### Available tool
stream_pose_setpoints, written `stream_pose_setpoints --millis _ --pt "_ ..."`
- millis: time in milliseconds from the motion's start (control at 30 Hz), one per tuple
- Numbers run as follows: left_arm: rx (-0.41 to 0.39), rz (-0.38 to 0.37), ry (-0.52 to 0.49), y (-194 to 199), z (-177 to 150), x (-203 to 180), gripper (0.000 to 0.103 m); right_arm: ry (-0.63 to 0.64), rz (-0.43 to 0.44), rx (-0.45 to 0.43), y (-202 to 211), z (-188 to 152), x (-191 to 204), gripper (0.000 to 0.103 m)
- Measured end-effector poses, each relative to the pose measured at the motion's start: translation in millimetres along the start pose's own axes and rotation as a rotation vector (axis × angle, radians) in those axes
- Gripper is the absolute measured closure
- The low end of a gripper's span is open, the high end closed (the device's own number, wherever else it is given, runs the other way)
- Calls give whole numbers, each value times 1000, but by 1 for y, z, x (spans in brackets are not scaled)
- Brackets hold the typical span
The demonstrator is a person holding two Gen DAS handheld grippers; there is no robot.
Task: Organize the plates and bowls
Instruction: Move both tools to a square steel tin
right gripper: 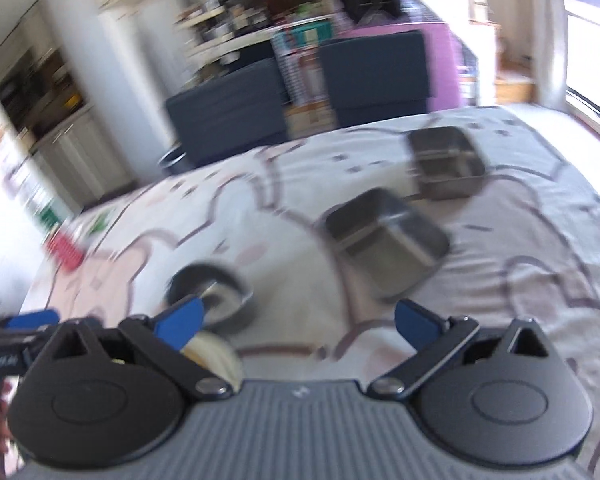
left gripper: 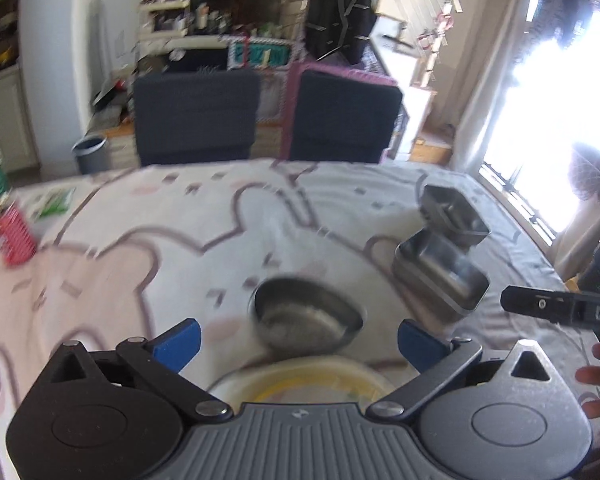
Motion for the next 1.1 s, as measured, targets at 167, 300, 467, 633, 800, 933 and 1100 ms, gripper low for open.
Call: stream_pose_setpoints --millis 167,300,467,633,800,933,1100 --pt "-13 -24 -101 -37 30 -42 0 -261 -115 0 -14 5 -65 0" --pt "-8 -40 -198 -79 46 -82 0 -407 -175 42 -35 1 -106 0" --pt "8 -34 -284 -137 51 -123 0 -525 -175 128 -67 -11 -135 0" --pt "33 9 -371 -190 40 -146 0 -497 -182 163 -94 -11 -132 0" --pt "48 60 -421 -224 30 -151 0 -444 -154 243 -119 -10 -122 0" --pt "42 97 -438 -236 31 -148 0 -411 -169 273 -125 -11 -123 1" --pt "47 118 -474 -240 31 -144 5 -351 -202 330 -132 -16 -131 5"
Point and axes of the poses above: each gripper's, at about its wrist camera, not at the fingertips, and y roughly against the way its jaws point, x to its left, z to its top, the point moved 4 cm from there along -y, roughly the way its jaws point, and after that the axes turned 15 degrees about y, right-handed, at the moved point
